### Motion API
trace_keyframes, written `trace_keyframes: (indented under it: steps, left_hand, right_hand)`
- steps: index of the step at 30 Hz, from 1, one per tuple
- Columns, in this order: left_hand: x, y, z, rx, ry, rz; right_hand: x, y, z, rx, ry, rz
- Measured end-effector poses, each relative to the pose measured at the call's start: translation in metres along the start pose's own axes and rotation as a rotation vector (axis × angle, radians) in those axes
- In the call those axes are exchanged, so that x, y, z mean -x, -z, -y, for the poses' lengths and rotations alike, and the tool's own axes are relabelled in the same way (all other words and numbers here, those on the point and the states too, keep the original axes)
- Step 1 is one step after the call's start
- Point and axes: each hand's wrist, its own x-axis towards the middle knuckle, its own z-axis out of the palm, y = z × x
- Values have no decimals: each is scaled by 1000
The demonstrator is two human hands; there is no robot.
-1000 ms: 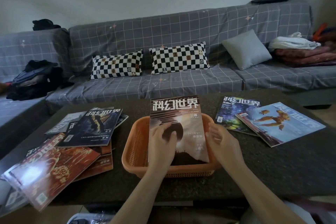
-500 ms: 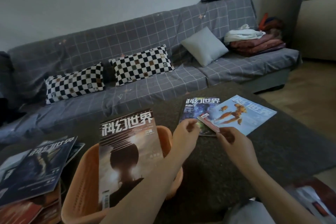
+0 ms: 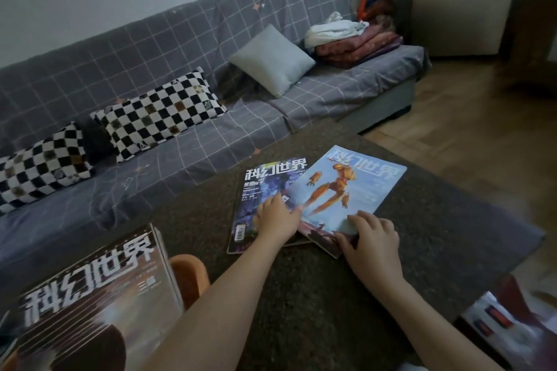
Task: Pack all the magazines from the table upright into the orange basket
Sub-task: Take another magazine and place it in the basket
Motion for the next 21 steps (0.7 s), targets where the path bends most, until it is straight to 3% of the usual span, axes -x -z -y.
trace_keyframes:
  steps: [4,11,21]
  left_hand:
    - [-15,2,-7,60,81,-15]
    - [10,16,-14,403,51,206]
    - [116,39,-10,730,-112,-116]
  right_hand:
    - [-3,1,-5,-85,-50,-14]
    - [4,21,-20,-165,-150,-1]
    - [41,50,-18,-413,-178,41]
